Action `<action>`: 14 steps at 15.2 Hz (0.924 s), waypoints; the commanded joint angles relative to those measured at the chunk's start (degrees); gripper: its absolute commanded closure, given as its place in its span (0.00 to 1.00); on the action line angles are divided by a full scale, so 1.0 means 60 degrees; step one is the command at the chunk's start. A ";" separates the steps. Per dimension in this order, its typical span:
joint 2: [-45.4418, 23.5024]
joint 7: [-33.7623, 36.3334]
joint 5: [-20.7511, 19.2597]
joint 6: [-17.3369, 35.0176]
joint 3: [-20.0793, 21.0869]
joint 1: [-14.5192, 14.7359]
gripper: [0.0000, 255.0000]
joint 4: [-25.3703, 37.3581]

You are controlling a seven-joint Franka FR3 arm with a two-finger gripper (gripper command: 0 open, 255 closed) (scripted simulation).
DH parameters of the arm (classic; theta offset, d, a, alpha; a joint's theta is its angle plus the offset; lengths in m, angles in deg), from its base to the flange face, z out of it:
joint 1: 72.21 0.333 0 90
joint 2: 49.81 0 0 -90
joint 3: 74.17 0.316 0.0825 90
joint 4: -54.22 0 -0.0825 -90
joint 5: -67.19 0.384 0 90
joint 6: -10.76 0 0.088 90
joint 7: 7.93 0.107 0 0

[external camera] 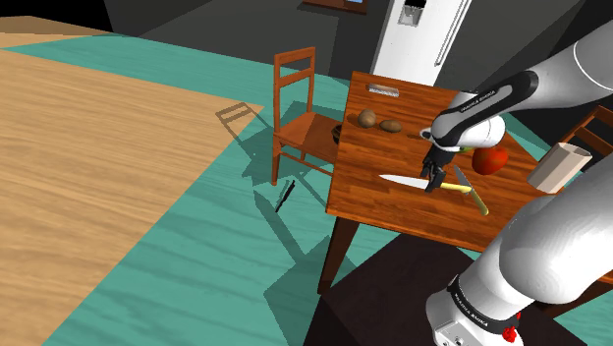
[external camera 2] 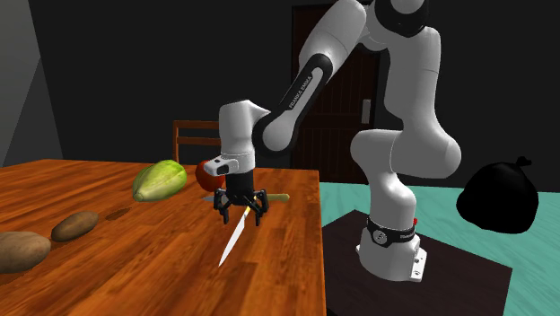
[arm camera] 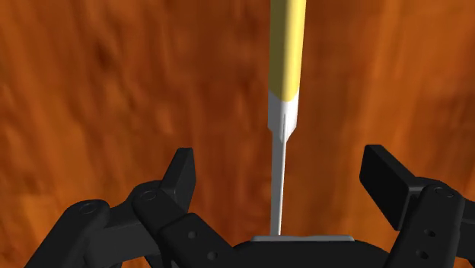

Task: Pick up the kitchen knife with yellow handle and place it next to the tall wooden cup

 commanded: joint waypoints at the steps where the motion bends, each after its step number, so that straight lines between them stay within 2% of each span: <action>1: -0.0120 -0.0073 0.0103 0.0135 -0.0040 0.0044 0.00 -0.0028; 7: -0.0118 -0.0072 0.0102 0.0133 -0.0039 0.0042 0.00 -0.0027; 8: -0.0118 -0.0072 0.0102 0.0133 -0.0039 0.0042 1.00 -0.0027; 14: -0.0118 -0.0072 0.0101 0.0133 -0.0039 0.0042 1.00 -0.0027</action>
